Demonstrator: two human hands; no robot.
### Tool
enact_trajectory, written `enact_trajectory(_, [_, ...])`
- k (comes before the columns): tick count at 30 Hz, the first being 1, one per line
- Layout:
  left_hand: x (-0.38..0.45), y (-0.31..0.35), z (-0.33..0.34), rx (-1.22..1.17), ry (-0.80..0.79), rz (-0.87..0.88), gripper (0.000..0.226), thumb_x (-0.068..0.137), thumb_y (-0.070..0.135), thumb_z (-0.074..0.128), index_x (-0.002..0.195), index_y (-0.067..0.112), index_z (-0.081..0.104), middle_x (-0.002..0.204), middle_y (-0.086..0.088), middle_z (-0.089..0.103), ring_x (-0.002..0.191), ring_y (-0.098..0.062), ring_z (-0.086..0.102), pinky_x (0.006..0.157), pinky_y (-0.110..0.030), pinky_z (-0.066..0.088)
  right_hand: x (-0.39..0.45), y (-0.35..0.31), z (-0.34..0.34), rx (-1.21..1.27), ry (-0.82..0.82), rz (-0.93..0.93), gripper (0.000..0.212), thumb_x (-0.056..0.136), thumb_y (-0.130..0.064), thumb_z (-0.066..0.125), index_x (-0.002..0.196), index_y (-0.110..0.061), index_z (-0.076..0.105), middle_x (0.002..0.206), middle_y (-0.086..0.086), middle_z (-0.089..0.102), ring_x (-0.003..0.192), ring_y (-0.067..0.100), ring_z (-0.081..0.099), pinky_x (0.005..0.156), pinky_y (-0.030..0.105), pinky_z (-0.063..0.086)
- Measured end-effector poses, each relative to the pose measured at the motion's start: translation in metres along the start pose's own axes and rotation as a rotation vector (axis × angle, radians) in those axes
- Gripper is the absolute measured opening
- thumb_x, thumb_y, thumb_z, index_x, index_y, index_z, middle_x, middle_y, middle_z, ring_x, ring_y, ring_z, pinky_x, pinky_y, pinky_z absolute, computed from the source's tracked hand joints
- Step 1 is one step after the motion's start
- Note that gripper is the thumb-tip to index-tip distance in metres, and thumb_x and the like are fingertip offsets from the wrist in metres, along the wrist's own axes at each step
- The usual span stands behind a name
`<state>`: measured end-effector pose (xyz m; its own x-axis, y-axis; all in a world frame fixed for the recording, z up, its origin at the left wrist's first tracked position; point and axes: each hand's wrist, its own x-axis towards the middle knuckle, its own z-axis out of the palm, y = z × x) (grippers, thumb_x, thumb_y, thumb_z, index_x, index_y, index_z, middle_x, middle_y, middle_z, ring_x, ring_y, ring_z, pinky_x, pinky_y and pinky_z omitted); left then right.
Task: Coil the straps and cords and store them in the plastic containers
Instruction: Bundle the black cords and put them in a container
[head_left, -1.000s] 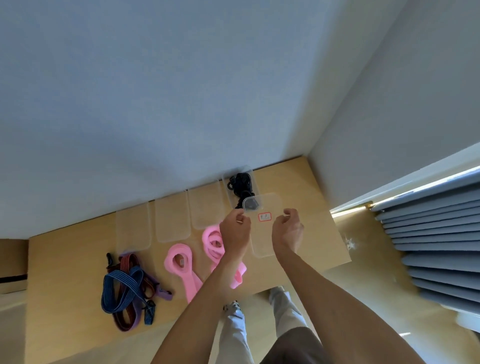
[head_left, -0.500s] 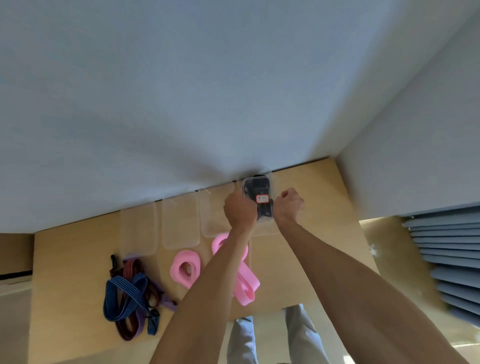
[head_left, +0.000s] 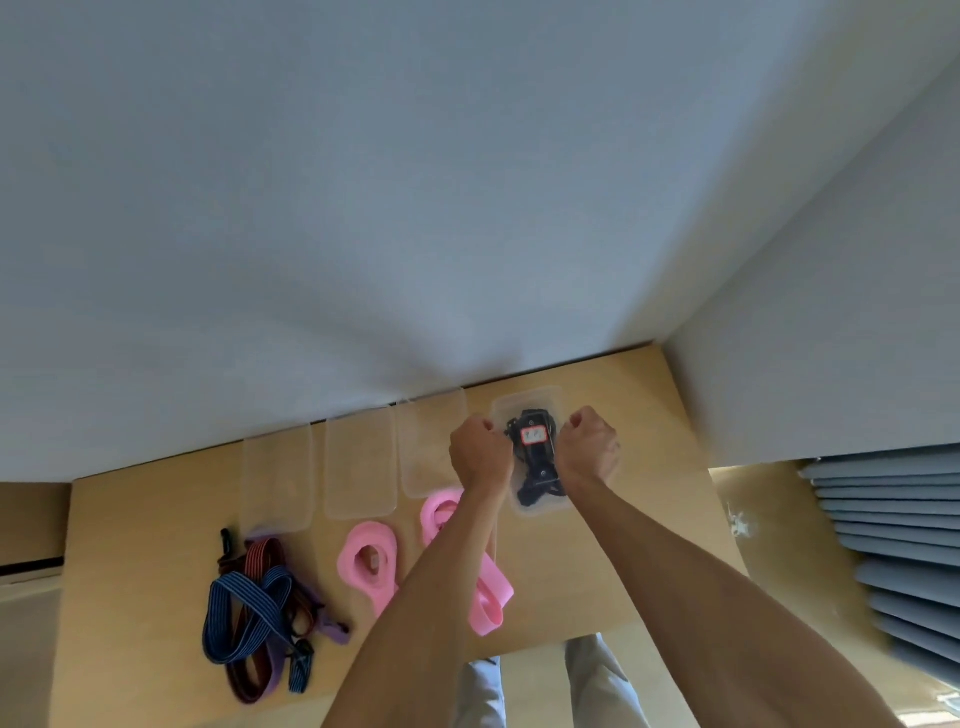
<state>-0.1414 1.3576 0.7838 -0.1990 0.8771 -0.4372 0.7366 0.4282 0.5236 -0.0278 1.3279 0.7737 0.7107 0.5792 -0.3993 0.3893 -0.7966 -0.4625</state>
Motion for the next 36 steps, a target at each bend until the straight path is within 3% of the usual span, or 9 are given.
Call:
enact_trajectory(4, [0.003, -0.009, 0.01, 0.054, -0.012, -0.065, 0.018, 0.09, 0.004, 0.057, 0.074, 0.013, 0.056, 0.068, 0.003, 0.052, 0.061, -0.016, 0.049, 0.048, -0.024, 0.033, 0.012, -0.002, 0.002, -0.037, -0.058, 0.02, 0.019, 0.088, -0.004, 0.052, 0.09, -0.012, 0.069, 0.086, 0.01, 0.068, 0.076, 0.029, 0.063, 0.065, 0.035, 0.054])
enact_trajectory(8, [0.004, -0.016, 0.012, 0.038, 0.001, -0.067, 0.024, 0.09, 0.002, 0.055, 0.067, 0.01, 0.058, 0.064, -0.002, 0.056, 0.059, -0.017, 0.048, 0.045, -0.021, 0.029, 0.013, 0.008, 0.004, -0.014, -0.071, 0.016, 0.021, 0.088, -0.006, 0.054, 0.093, -0.011, 0.074, 0.094, 0.011, 0.07, 0.082, 0.03, 0.066, 0.073, 0.038, 0.059])
enact_trajectory(11, [0.007, -0.016, 0.012, 0.015, -0.024, -0.068, 0.017, 0.093, 0.006, 0.06, 0.079, 0.004, 0.07, 0.072, -0.007, 0.065, 0.068, -0.023, 0.064, 0.047, -0.018, 0.033, 0.013, 0.011, 0.006, -0.002, -0.081, 0.084, 0.019, 0.089, -0.009, 0.058, 0.092, -0.015, 0.076, 0.091, 0.01, 0.073, 0.076, 0.026, 0.064, 0.065, 0.029, 0.053])
enact_trajectory(18, [0.013, -0.017, 0.016, 0.06, -0.022, -0.061, 0.016, 0.092, 0.007, 0.062, 0.08, 0.005, 0.071, 0.067, -0.001, 0.06, 0.065, -0.019, 0.062, 0.05, -0.019, 0.038, 0.021, 0.009, 0.008, -0.042, -0.118, 0.09, 0.018, 0.081, -0.006, 0.057, 0.087, -0.021, 0.067, 0.085, 0.007, 0.069, 0.073, 0.026, 0.064, 0.063, 0.031, 0.055])
enact_trajectory(23, [0.013, -0.003, 0.007, 0.195, -0.014, 0.148, 0.016, 0.094, 0.001, 0.054, 0.099, 0.015, 0.058, 0.082, -0.001, 0.061, 0.071, -0.019, 0.056, 0.056, -0.027, 0.046, 0.014, 0.01, 0.01, -0.208, -0.038, -0.283, 0.036, 0.086, 0.0, 0.059, 0.117, -0.018, 0.057, 0.092, 0.011, 0.064, 0.072, 0.029, 0.06, 0.059, 0.033, 0.046])
enact_trajectory(27, [0.018, -0.003, 0.01, 0.147, 0.003, 0.17, 0.029, 0.09, -0.003, 0.046, 0.069, 0.016, 0.05, 0.066, 0.003, 0.05, 0.062, -0.016, 0.044, 0.05, -0.024, 0.03, 0.022, 0.008, 0.014, -0.328, -0.024, -0.33, 0.018, 0.094, -0.005, 0.051, 0.097, -0.01, 0.068, 0.091, 0.01, 0.065, 0.069, 0.027, 0.056, 0.059, 0.031, 0.039])
enact_trajectory(31, [0.022, -0.008, 0.019, 0.08, 0.042, 0.117, 0.032, 0.092, -0.005, 0.046, 0.067, 0.014, 0.052, 0.059, 0.009, 0.042, 0.056, -0.009, 0.039, 0.044, -0.016, 0.02, 0.021, 0.005, 0.018, -0.357, -0.004, -0.33, 0.015, 0.094, -0.004, 0.051, 0.087, -0.008, 0.065, 0.088, 0.01, 0.063, 0.066, 0.023, 0.047, 0.057, 0.031, 0.037])
enact_trajectory(34, [0.02, -0.008, 0.017, 0.052, 0.036, 0.119, 0.023, 0.093, -0.002, 0.047, 0.084, 0.007, 0.067, 0.073, 0.001, 0.061, 0.063, -0.013, 0.048, 0.046, -0.021, 0.035, 0.014, 0.006, 0.019, -0.301, -0.011, -0.318, 0.017, 0.093, -0.002, 0.048, 0.092, -0.006, 0.064, 0.094, 0.013, 0.06, 0.079, 0.03, 0.057, 0.061, 0.034, 0.039])
enact_trajectory(36, [0.015, -0.006, 0.011, 0.084, 0.0, 0.131, 0.021, 0.096, 0.003, 0.046, 0.095, 0.006, 0.067, 0.086, -0.006, 0.068, 0.071, -0.019, 0.057, 0.059, -0.034, 0.049, 0.009, 0.006, 0.013, -0.234, -0.039, -0.292, 0.022, 0.094, -0.005, 0.046, 0.106, -0.009, 0.065, 0.101, 0.014, 0.059, 0.089, 0.032, 0.057, 0.066, 0.034, 0.039])
